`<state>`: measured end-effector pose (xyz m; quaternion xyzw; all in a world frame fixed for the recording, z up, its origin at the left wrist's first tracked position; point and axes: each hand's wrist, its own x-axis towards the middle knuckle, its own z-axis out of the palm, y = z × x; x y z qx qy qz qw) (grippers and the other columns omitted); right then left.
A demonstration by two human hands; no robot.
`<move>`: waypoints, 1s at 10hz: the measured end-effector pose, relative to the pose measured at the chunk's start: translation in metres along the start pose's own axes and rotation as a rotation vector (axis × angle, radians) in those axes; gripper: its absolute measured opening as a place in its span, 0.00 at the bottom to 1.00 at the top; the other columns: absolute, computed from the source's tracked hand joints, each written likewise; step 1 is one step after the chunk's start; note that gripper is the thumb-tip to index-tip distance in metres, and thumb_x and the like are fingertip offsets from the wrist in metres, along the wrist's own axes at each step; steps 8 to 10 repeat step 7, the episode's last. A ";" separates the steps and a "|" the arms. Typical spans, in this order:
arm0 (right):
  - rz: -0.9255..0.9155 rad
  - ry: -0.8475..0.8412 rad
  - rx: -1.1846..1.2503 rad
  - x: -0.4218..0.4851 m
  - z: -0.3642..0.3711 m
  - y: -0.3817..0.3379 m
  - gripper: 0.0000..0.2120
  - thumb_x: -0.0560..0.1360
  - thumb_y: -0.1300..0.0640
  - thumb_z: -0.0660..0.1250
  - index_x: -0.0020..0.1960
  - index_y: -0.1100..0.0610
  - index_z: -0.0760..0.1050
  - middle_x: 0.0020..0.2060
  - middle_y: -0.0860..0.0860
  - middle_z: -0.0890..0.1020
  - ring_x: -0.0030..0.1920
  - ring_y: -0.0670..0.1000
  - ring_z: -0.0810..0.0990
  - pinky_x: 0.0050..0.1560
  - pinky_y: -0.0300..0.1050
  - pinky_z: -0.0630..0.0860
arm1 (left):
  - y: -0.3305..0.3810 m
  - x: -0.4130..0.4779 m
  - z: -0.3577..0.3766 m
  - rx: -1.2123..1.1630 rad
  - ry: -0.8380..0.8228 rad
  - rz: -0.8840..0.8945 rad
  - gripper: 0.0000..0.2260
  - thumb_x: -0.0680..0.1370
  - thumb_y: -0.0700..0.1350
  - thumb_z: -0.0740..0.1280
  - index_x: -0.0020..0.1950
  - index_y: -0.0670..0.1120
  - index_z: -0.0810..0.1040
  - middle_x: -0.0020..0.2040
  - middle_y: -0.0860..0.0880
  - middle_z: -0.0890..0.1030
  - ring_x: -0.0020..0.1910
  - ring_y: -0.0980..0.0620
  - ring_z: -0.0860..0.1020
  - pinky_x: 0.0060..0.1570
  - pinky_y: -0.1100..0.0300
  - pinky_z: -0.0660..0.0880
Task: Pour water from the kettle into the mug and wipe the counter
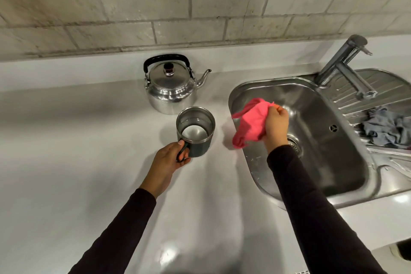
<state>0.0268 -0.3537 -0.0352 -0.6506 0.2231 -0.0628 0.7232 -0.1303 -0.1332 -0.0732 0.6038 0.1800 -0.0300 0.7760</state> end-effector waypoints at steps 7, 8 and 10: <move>-0.317 -0.554 -0.871 0.063 0.140 0.013 0.14 0.76 0.63 0.59 0.59 0.63 0.76 0.57 0.62 0.80 0.57 0.60 0.77 0.48 0.38 0.68 | 0.023 -0.013 -0.015 0.275 0.326 -0.006 0.11 0.79 0.45 0.60 0.39 0.50 0.79 0.40 0.55 0.81 0.43 0.56 0.79 0.48 0.61 0.75; -0.317 -0.554 -0.871 0.063 0.140 0.013 0.14 0.76 0.63 0.59 0.59 0.63 0.76 0.57 0.62 0.80 0.57 0.60 0.77 0.48 0.38 0.68 | 0.023 -0.013 -0.015 0.275 0.326 -0.006 0.11 0.79 0.45 0.60 0.39 0.50 0.79 0.40 0.55 0.81 0.43 0.56 0.79 0.48 0.61 0.75; -0.317 -0.554 -0.871 0.063 0.140 0.013 0.14 0.76 0.63 0.59 0.59 0.63 0.76 0.57 0.62 0.80 0.57 0.60 0.77 0.48 0.38 0.68 | 0.023 -0.013 -0.015 0.275 0.326 -0.006 0.11 0.79 0.45 0.60 0.39 0.50 0.79 0.40 0.55 0.81 0.43 0.56 0.79 0.48 0.61 0.75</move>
